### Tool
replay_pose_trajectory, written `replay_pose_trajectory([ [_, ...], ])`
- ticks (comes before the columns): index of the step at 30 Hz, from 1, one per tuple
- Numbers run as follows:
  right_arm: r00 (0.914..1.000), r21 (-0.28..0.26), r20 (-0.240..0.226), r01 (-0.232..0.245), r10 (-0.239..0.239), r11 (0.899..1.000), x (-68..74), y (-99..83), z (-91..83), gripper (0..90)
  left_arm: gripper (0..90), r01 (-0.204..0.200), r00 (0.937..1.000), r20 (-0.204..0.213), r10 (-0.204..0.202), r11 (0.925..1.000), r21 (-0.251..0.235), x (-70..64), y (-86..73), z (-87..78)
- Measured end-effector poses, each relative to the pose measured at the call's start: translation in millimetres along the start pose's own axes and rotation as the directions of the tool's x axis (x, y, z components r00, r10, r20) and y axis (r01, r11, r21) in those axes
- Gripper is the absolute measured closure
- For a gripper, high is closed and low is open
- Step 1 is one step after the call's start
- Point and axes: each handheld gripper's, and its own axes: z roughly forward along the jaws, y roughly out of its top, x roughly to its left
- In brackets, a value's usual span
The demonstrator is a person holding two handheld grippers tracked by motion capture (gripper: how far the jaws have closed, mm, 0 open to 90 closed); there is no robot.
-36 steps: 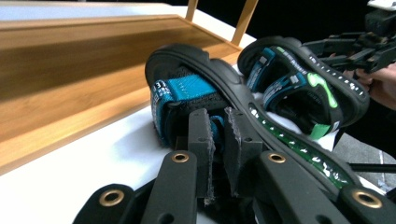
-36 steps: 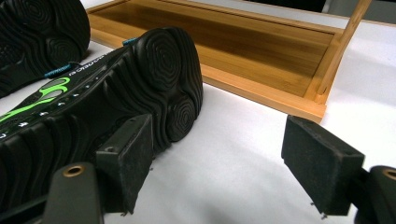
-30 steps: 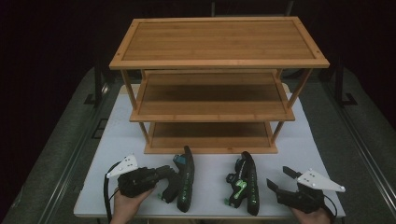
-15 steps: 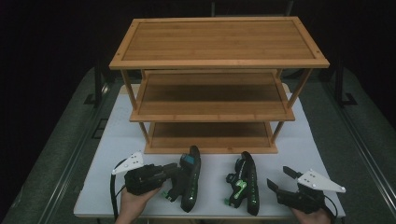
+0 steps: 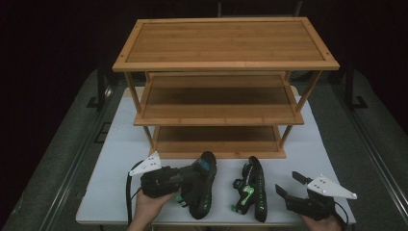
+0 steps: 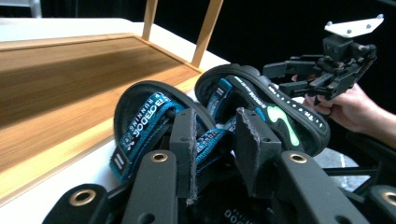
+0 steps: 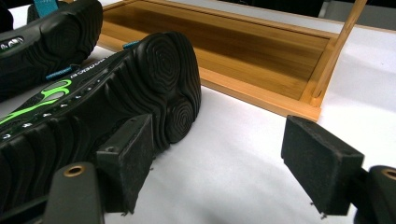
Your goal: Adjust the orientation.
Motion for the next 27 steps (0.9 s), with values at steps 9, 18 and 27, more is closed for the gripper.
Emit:
replay_pose_trajectory([
  [9,1.0,-0.007,0.001,0.002,-0.002,1.0,-0.4,0.1,-1.4,24.8,64.9,0.021,0.9991,0.038,-0.019,0.9992,-0.033,-0.3,-3.4,5.5],
  [18,1.0,-0.01,0.004,0.002,-0.002,1.0,0.3,0.6,-1.9,24.9,57.6,0.092,0.9902,0.112,-0.083,0.993,-0.074,5.2,-8.7,5.2],
  [27,1.0,-0.013,0.003,0.006,-0.006,1.0,0.9,0.8,-2.0,24.9,51.4,0.096,0.9894,0.118,-0.085,0.9914,-0.089,4.1,-10.1,3.3],
])
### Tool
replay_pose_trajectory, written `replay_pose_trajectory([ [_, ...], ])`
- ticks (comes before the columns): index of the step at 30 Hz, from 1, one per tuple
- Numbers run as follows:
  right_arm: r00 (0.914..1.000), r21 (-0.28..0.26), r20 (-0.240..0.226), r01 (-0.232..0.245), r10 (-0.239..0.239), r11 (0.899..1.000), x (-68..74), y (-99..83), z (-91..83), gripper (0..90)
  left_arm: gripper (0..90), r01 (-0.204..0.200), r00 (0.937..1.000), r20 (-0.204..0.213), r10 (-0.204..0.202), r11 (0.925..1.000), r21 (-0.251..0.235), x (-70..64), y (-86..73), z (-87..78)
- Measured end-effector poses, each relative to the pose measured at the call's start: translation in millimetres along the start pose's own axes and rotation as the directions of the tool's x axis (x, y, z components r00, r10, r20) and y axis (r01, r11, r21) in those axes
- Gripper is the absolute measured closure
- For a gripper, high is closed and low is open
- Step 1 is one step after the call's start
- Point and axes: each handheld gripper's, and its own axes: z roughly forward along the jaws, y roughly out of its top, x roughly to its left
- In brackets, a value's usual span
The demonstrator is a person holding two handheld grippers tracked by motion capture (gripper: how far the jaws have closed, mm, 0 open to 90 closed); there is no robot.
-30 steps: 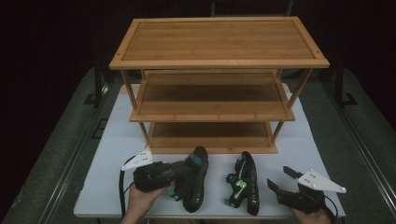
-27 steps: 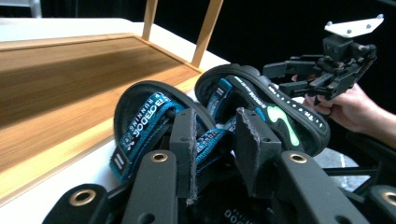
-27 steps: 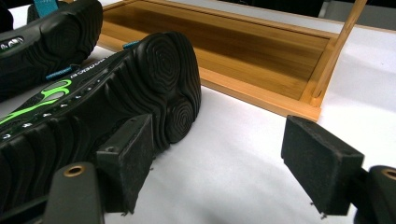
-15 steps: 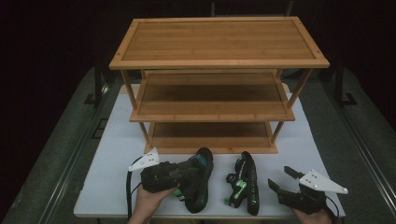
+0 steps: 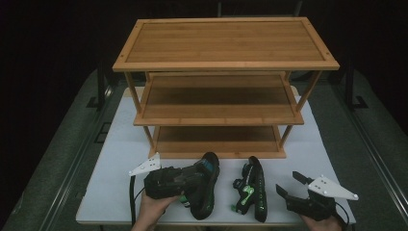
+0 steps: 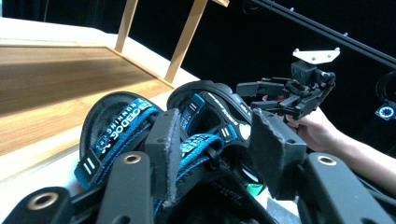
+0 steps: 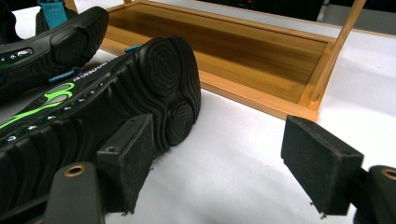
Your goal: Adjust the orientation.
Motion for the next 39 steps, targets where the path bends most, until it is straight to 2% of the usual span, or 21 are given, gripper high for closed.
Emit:
replay_pose_trajectory([
  [4,1.0,-0.001,-0.001,0.0,0.0,1.0,0.2,0.1,-0.1,24.9,47.9,-0.007,0.9999,-0.009,0.007,0.9999,-0.008,-1.0,-1.2,0.1],
  [5,1.0,-0.002,-0.001,0.001,-0.001,1.0,0.5,0.3,-0.3,24.9,44.8,-0.011,0.9993,-0.037,0.011,0.9999,-0.001,-1.5,-3.1,0.8],
  [6,1.0,-0.002,-0.001,0.001,-0.001,1.0,0.5,0.3,-0.3,24.9,45.2,-0.011,0.9993,-0.037,0.011,0.9999,-0.001,-1.5,-3.1,0.8],
  [7,1.0,-0.001,-0.002,0.002,-0.002,1.0,0.6,0.4,-0.1,24.9,56.3,-0.036,0.995,-0.091,0.041,0.9982,0.048,-2.7,-5.0,2.8],
  [8,1.0,-0.001,-0.002,0.002,-0.002,1.0,0.6,0.4,-0.1,24.9,62.1,-0.036,0.995,-0.091,0.041,0.9982,0.048,-2.7,-5.0,2.8],
  [9,1.0,-0.002,-0.002,0.002,-0.002,1.0,0.8,0.4,0.0,24.9,62.1,-0.076,0.983,-0.157,0.094,0.9902,0.117,-5.5,-7.0,7.9],
  [10,1.0,-0.001,-0.002,0.004,-0.004,1.0,1.3,0.7,0.4,24.9,61.2,-0.076,0.9885,-0.117,0.095,0.9844,0.158,-6.1,-10.3,15.2],
  [12,1.0,-0.001,-0.002,0.004,-0.004,1.0,1.4,0.8,0.4,24.9,59.8,-0.082,0.9899,-0.102,0.098,0.985,0.152,-8.5,-11.7,18.6],
  [14,1.0,-0.005,0.0,0.004,-0.004,1.0,1.4,1.1,-0.9,24.9,56.8,-0.105,0.9864,-0.109,0.123,0.9823,0.155,-12.3,-11.0,22.1],
  [15,1.0,-0.009,0.002,0.003,-0.003,1.0,1.0,1.1,-1.6,24.9,56.8,-0.104,0.9887,-0.091,0.119,0.982,0.158,-12.4,-10.4,23.2],
  [16,1.0,-0.011,0.001,0.001,-0.001,1.0,0.4,0.8,-2.3,24.9,56.9,-0.107,0.9883,-0.091,0.122,0.9815,0.159,-13.1,-9.9,24.0],
  [18,1.0,-0.009,0.001,0.001,-0.001,1.0,0.2,0.7,-2.3,24.9,57.0,-0.122,0.9845,-0.104,0.141,0.9775,0.172,-15.1,-9.5,25.0],
  [19,1.0,-0.01,0.0,0.002,-0.002,1.0,0.3,0.7,-2.2,24.9,56.8,-0.135,0.9793,-0.125,0.159,0.9736,0.184,-16.1,-10.0,25.8],
  [22,1.0,-0.008,-0.001,0.003,-0.003,1.0,0.7,0.8,-2.1,24.9,56.9,-0.134,0.9763,-0.142,0.164,0.9714,0.196,-15.9,-11.1,27.2],
  [24,1.0,-0.008,-0.001,0.004,-0.004,1.0,1.4,1.2,-2.0,25.0,56.8,-0.151,0.97,-0.155,0.187,0.9635,0.221,-15.7,-11.9,29.2],
  [25,1.0,-0.009,-0.002,0.006,-0.006,1.0,1.4,1.3,-2.1,25.0,56.3,-0.149,0.9718,-0.148,0.184,0.9645,0.218,-15.5,-12.3,30.0],
  [27,1.0,-0.01,-0.004,0.006,-0.006,1.0,1.7,1.6,-2.4,25.0,56.0,-0.151,0.97,-0.156,0.186,0.9647,0.216,-15.5,-12.7,31.3],
  [36,0.9998,-0.014,-0.016,0.009,-0.009,1.0,3.6,2.7,-2.7,26.9,56.7,-0.146,0.9707,-0.157,0.182,0.9658,0.214,-15.6,-13.5,32.0],
  [39,0.9995,-0.027,-0.029,0.011,-0.011,1.0,6.7,5.7,-3.8,29.1,57.6,-0.153,0.9683,-0.161,0.19,0.9634,0.22,-16.7,-12.7,33.2],
])
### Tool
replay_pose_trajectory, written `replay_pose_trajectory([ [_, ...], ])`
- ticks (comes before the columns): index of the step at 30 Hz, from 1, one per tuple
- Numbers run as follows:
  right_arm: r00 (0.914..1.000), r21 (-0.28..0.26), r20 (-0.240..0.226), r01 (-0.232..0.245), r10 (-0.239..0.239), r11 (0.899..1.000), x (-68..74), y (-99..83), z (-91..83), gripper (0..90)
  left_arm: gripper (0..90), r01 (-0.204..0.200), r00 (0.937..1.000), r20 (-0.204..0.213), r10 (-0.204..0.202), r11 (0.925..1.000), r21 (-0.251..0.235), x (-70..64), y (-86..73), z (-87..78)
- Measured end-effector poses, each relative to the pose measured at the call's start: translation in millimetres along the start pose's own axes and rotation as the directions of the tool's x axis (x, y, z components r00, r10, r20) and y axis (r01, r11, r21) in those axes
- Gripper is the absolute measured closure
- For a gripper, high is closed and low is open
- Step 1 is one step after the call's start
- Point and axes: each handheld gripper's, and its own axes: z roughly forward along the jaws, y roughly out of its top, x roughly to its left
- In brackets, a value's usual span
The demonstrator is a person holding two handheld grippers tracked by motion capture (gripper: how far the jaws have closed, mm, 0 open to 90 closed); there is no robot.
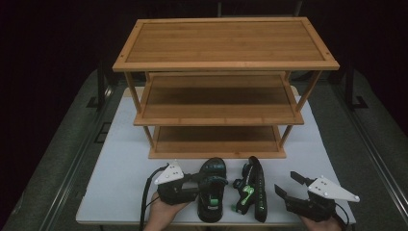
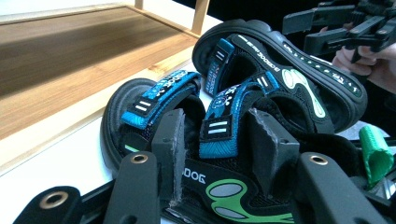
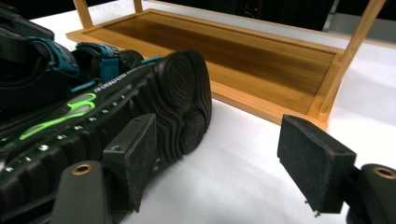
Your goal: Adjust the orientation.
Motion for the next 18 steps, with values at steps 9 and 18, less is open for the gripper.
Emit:
replay_pose_trajectory([
  [9,0.9965,-0.078,-0.08,0.018,-0.024,0.997,15.3,13.0,-5.9,54.8,58.2,-0.002,1.0,-0.004,0.002,1.0,0.001,-1.0,-0.5,-0.7],
  [18,0.9938,-0.102,-0.097,0.045,-0.055,0.994,34.0,23.4,5.3,85.0,58.3,0.004,1.0,0.004,-0.004,1.0,-0.005,0.1,-1.6,-0.1],
])
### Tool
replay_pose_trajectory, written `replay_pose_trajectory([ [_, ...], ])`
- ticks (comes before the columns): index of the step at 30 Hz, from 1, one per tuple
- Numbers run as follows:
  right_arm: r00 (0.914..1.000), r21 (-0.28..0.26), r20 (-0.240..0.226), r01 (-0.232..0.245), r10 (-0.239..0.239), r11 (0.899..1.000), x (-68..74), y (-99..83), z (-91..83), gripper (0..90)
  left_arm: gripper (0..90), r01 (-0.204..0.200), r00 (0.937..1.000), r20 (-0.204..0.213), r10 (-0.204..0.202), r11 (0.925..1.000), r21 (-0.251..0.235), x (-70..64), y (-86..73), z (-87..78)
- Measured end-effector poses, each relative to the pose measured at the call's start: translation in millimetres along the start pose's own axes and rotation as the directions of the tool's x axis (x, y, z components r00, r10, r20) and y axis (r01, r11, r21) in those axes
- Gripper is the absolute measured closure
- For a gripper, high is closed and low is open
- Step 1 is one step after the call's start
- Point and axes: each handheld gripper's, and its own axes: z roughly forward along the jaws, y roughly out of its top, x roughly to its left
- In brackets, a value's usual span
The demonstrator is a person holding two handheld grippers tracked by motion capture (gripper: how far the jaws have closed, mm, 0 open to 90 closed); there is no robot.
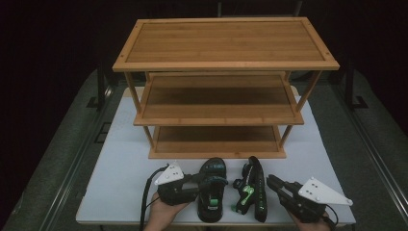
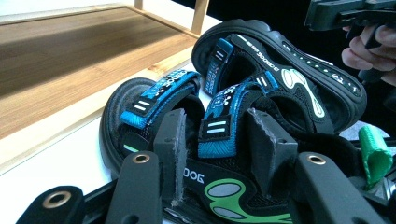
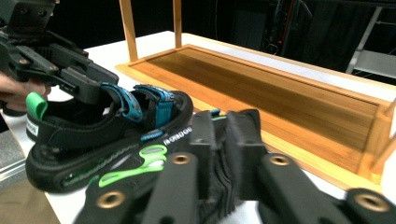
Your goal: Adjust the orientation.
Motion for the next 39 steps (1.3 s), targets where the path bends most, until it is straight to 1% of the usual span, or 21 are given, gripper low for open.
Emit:
replay_pose_trajectory([
  [2,0.9998,0.003,-0.002,0.022,-0.022,1.0,4.5,1.9,10.1,89.4,58.3,0.0,1.0,0.0,0.0,1.0,0.0,-0.2,0.1,0.1],
  [5,0.9995,0.011,0.002,0.033,-0.033,0.999,7.1,3.1,16.3,89.5,58.3,0.001,1.0,0.0,-0.001,1.0,-0.001,-0.2,-0.3,0.0],
  [9,0.9969,0.054,0.019,0.075,-0.076,0.996,10.9,1.0,28.6,89.7,58.3,-0.005,1.0,-0.001,0.005,1.0,0.002,0.2,-0.6,-1.0],
  [10,0.9963,0.071,0.029,0.079,-0.081,0.994,11.4,-0.6,29.9,89.8,58.3,-0.004,1.0,-0.001,0.004,1.0,0.002,0.2,-0.6,-1.1],
  [11,0.996,0.062,0.029,0.083,-0.084,0.995,11.7,-1.8,29.6,89.8,58.3,-0.004,1.0,-0.002,0.004,1.0,0.002,0.0,-0.7,-1.2],
  [13,0.9926,0.077,0.065,0.098,-0.103,0.992,13.3,-1.2,26.0,89.9,58.3,-0.003,1.0,-0.001,0.003,1.0,0.002,0.0,-0.8,-1.3],
  [15,0.9912,0.077,0.076,0.103,-0.109,0.992,13.1,-1.6,24.3,89.8,58.3,-0.004,1.0,-0.003,0.004,1.0,0.006,-0.2,-0.6,-1.6],
  [16,0.9906,0.073,0.092,0.094,-0.101,0.993,10.5,-2.9,19.2,89.8,58.3,-0.005,1.0,-0.004,0.005,1.0,0.008,-0.2,-0.5,-1.9],
  [17,0.9906,0.073,0.092,0.094,-0.101,0.993,10.5,-2.9,19.2,89.8,58.3,-0.004,1.0,-0.004,0.005,1.0,0.008,-0.2,-0.6,-2.3],
  [18,0.9889,0.067,0.114,0.088,-0.095,0.994,5.8,-4.9,13.1,89.8,58.3,-0.005,1.0,-0.004,0.005,1.0,0.007,-0.1,-0.8,-2.4],
  [20,0.9884,0.069,0.122,0.082,-0.09,0.994,4.0,-5.4,10.8,89.8,58.3,-0.003,1.0,-0.003,0.003,1.0,0.006,0.0,-1.0,-2.1],
  [22,0.9843,0.082,0.155,0.072,-0.084,0.994,-0.3,-7.0,4.3,89.8,58.3,-0.008,1.0,-0.003,0.008,0.9999,0.009,-0.4,-0.2,-1.6],
  [23,0.979,0.1,0.186,0.067,-0.084,0.993,-3.8,-9.3,-1.3,89.8,58.3,-0.008,1.0,-0.004,0.008,0.9999,0.009,-0.8,0.0,-1.3],
  [24,0.979,0.1,0.186,0.067,-0.084,0.993,-3.8,-9.3,-1.3,89.8,58.3,-0.008,1.0,-0.004,0.008,0.9999,0.009,-0.7,0.1,-1.3],
  [29,0.9732,0.142,0.223,0.023,-0.055,0.99,-13.6,-18.0,-11.0,89.8,58.3,-0.008,1.0,-0.004,0.008,0.9999,0.011,-0.8,0.4,-1.1],
  [31,0.9627,0.175,0.263,0.019,-0.065,0.984,-14.9,-24.4,-12.8,89.9,58.3,-0.008,1.0,-0.004,0.008,0.9999,0.011,-0.8,0.3,-1.3],
  [33,0.9642,0.169,0.265,-0.041,-0.005,0.985,-21.8,-29.9,-18.1,89.8,58.6,-0.012,0.9999,-0.004,0.012,0.9998,0.014,-0.2,0.3,-1.8],
  [36,0.9593,0.199,0.281,-0.082,0.024,0.977,-27.7,-36.0,-22.0,89.7,58.6,-0.014,0.9999,-0.007,0.014,0.9998,0.015,-0.9,0.8,-1.8],
  [37,0.9585,0.206,0.281,-0.107,0.046,0.973,-31.0,-39.2,-24.4,89.1,58.5,-0.014,0.9999,-0.008,0.014,0.9998,0.016,-1.3,1.0,-1.7],
  [38,0.9585,0.206,0.281,-0.107,0.046,0.973,-31.0,-39.2,-24.4,89.1,58.5,-0.014,0.9998,-0.011,0.014,0.9998,0.017,-1.6,1.1,-1.6],
  [39,0.956,0.203,0.287,-0.122,0.06,0.972,-31.8,-39.9,-25.7,86.1,58.2,-0.013,0.9998,-0.014,0.014,0.9998,0.018,-2.0,1.3,-1.7],
])
